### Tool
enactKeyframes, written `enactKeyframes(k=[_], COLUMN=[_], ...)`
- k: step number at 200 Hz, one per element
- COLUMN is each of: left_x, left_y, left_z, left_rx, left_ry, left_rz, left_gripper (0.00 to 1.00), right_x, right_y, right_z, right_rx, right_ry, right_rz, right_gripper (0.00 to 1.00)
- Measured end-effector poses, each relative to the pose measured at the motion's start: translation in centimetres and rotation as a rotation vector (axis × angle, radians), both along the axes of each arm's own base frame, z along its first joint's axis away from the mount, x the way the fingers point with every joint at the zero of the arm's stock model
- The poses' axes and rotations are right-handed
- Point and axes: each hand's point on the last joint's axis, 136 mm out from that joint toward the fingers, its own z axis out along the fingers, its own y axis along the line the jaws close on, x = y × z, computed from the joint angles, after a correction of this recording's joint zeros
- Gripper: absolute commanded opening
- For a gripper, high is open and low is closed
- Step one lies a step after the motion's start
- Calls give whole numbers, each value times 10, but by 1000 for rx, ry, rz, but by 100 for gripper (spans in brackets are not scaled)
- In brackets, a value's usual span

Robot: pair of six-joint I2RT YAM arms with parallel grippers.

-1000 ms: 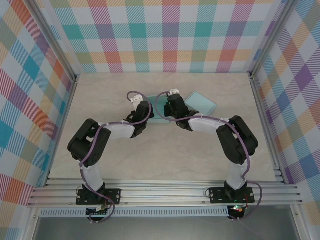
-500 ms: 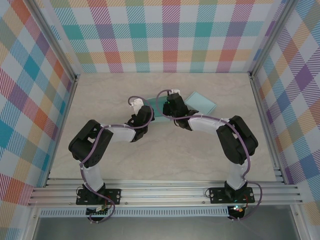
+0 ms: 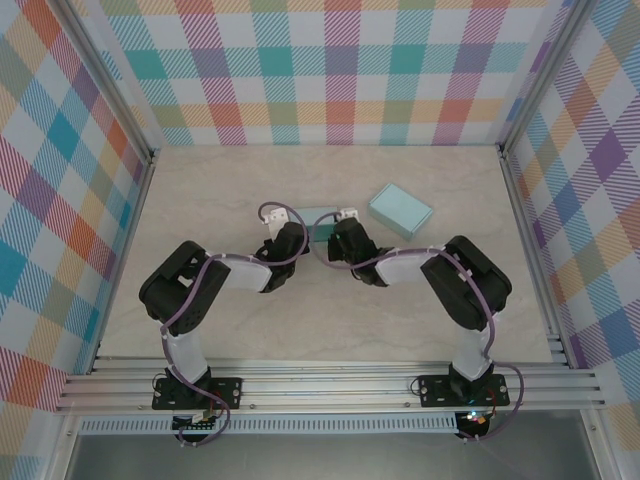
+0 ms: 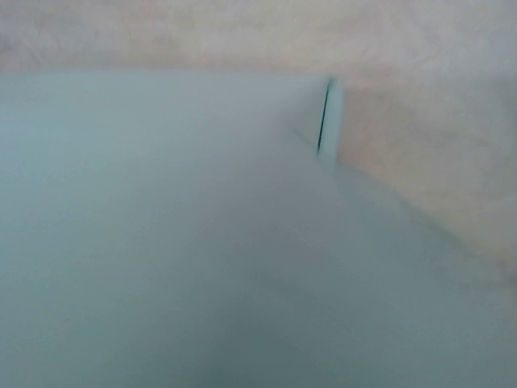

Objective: Fold the paper box

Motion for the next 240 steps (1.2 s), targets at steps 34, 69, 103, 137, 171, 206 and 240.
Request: enactKeyframes(k=[34, 69, 103, 137, 171, 206, 240], left_x=[-11, -34, -60, -78, -101, -122, -133], left_y=[-1, -4, 6, 15, 24, 37, 43], left_z=[3, 8, 6, 38, 70, 94, 120], left_rx=[-45, -95, -82, -112, -158, -154, -147], left_ry=[1, 21, 90, 72, 49, 40, 9], left_rz=[-29, -83, -103, -112, -147, -183, -215], left_gripper=[36, 73, 100, 100, 100, 100, 100], right_x=[-5, -6, -6, -11, -26, -47, -66], right_y=[4, 6, 5, 4, 2, -8, -14], right_z=[0, 0, 0, -1, 4, 13, 35], right_rx=[2, 0, -2, -15, -31, -33, -13], right_ry=[-12, -12, -11, 9, 48, 89, 98], right_rz=[12, 14, 14, 17, 36, 46, 59], right_gripper=[0, 0, 0, 23, 49, 67, 89])
